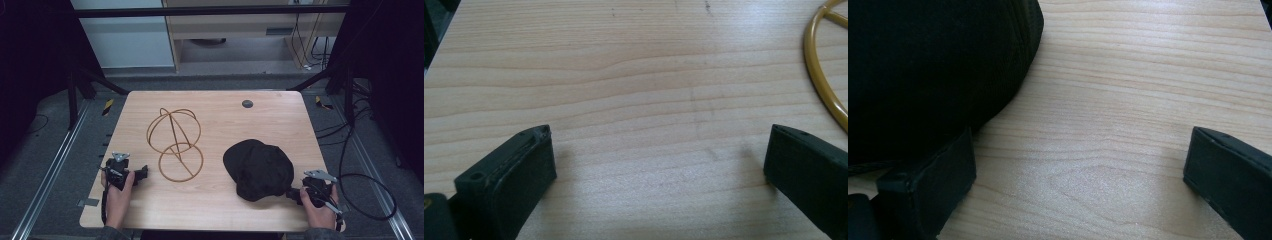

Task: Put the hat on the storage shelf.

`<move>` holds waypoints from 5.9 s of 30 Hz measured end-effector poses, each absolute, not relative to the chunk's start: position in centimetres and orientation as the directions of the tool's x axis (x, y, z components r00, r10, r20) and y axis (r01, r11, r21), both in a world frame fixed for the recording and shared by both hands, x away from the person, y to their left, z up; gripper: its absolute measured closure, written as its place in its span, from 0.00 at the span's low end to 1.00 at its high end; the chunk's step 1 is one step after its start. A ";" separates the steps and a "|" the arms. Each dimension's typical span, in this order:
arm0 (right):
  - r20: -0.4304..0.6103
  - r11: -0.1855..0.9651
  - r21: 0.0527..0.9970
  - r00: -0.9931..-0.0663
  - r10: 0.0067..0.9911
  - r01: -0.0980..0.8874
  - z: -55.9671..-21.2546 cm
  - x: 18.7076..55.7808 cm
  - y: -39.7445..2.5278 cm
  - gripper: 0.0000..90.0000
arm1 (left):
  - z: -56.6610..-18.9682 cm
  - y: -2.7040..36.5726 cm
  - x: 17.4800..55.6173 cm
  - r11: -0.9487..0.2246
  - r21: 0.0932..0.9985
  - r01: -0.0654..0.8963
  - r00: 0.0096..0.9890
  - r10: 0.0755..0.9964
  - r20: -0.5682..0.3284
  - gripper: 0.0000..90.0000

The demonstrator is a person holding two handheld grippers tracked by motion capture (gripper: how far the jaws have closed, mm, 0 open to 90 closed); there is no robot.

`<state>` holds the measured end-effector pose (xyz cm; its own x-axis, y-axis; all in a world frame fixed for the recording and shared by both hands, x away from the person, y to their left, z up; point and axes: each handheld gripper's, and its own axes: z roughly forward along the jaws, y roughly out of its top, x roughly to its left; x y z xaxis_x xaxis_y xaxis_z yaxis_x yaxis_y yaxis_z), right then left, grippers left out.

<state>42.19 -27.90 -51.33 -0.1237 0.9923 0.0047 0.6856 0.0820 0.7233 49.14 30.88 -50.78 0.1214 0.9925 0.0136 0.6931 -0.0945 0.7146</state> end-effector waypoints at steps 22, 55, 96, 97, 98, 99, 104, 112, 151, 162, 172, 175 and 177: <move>0.074 0.119 0.748 -0.260 0.963 0.652 -46.7 36.9 -29.6 0.10 | -50.8 30.5 48.9 -0.088 0.713 0.696 0.110 0.994 0.016 0.00; -0.026 0.404 0.655 -0.515 0.857 0.639 -41.3 44.2 -20.6 0.10 | -50.8 30.0 48.9 -0.107 0.711 0.695 0.134 0.991 0.018 0.00; 0.184 0.359 0.625 -0.578 0.795 0.693 -35.9 48.9 -20.9 0.95 | -50.8 29.7 48.9 -0.115 0.713 0.691 0.147 0.989 0.017 0.00; 0.197 0.339 0.636 -0.570 0.798 0.694 -35.1 49.3 -20.8 0.95 | -50.8 29.7 48.9 -0.115 0.713 0.691 0.147 0.989 0.017 0.00; 0.202 0.328 0.645 -0.568 0.798 0.690 -34.7 49.5 -20.8 0.95 | -50.8 29.7 48.9 -0.115 0.713 0.691 0.147 0.989 0.017 0.00; 0.209 0.315 0.653 -0.564 0.799 0.689 -34.3 49.7 -20.7 0.95 | -50.8 29.7 48.9 -0.115 0.713 0.692 0.147 0.989 0.017 0.00; 0.221 0.271 0.686 -0.549 0.806 0.675 -32.7 50.4 -20.5 0.95 | -50.8 29.7 48.9 -0.114 0.713 0.692 0.146 0.989 0.017 0.00; 0.238 0.190 0.755 -0.533 0.812 0.627 -29.1 51.7 -19.4 0.95 | -50.8 29.7 48.9 -0.114 0.713 0.692 0.146 0.989 0.017 0.00; 0.299 0.058 0.861 -0.595 0.746 0.506 -22.6 52.7 -13.5 0.96 | -50.8 29.7 48.9 -0.112 0.714 0.691 0.145 0.989 0.015 0.00; 0.299 0.072 0.876 -0.654 0.694 0.476 -21.4 51.7 -11.2 0.96 | -50.8 29.7 48.9 -0.112 0.714 0.692 0.145 0.989 0.015 0.00; 0.310 0.085 0.876 -0.690 0.654 0.474 -21.6 51.3 -9.3 0.96 | -50.8 29.7 48.9 -0.110 0.714 0.691 0.144 0.990 0.014 0.00; 0.308 0.096 0.876 -0.702 0.642 0.473 -21.7 51.1 -8.7 0.96 | -50.8 29.7 48.9 -0.111 0.715 0.691 0.144 0.990 0.014 0.00; 0.313 0.100 0.875 -0.711 0.630 0.474 -21.8 51.0 -8.3 0.96 | -50.8 29.7 48.9 -0.110 0.715 0.691 0.143 0.990 0.014 0.00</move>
